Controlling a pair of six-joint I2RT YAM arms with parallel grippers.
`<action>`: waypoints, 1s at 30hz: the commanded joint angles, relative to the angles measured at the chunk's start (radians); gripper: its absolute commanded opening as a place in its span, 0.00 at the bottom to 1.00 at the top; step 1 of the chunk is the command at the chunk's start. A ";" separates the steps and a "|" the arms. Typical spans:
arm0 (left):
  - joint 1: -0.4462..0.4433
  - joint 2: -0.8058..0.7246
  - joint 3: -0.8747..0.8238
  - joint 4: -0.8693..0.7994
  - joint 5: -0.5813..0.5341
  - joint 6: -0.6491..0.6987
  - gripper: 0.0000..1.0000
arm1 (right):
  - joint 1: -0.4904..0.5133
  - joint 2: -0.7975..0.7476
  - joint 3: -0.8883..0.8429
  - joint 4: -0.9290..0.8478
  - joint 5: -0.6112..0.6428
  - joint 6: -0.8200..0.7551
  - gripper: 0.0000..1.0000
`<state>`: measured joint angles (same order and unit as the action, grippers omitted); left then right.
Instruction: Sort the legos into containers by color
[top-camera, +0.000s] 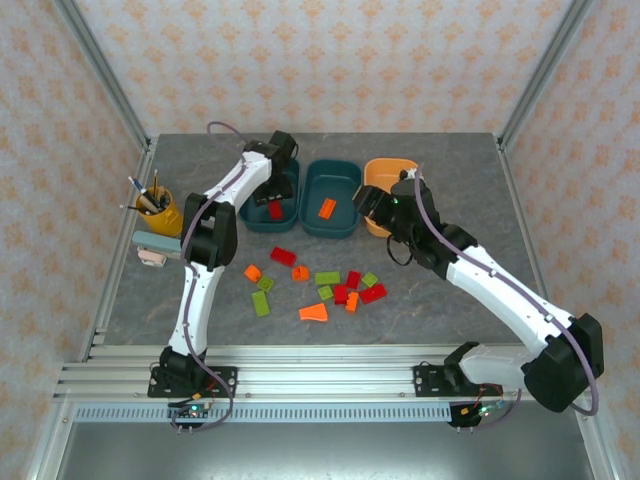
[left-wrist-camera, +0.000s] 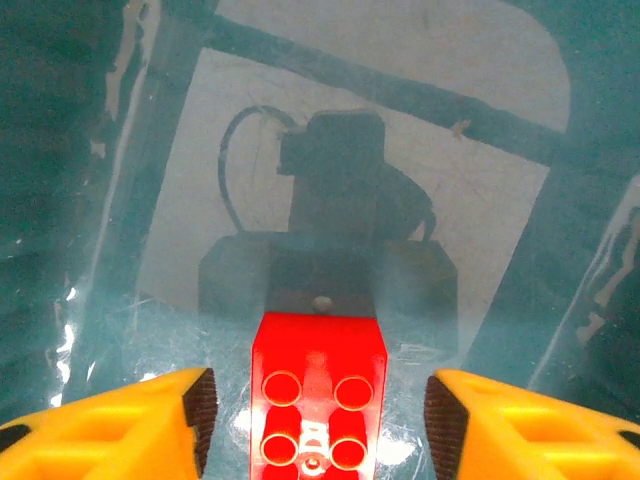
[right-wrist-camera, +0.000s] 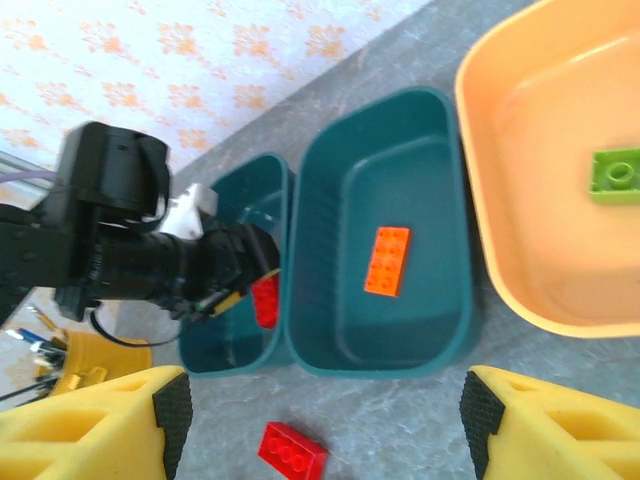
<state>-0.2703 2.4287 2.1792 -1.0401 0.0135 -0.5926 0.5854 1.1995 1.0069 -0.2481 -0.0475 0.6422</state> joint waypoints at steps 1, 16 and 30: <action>0.001 -0.090 0.027 -0.043 -0.025 0.011 0.65 | -0.006 -0.051 -0.027 -0.100 0.050 -0.006 0.73; -0.081 -0.698 -0.503 0.062 0.048 -0.122 0.76 | -0.007 -0.130 -0.151 -0.189 0.000 -0.010 0.69; -0.109 -1.246 -1.239 0.159 0.124 -0.410 0.74 | 0.186 -0.129 -0.131 -0.111 -0.100 -0.340 0.69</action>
<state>-0.3790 1.2331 0.9886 -0.9180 0.1272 -0.9104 0.7437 1.0569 0.8566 -0.4023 -0.1440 0.3748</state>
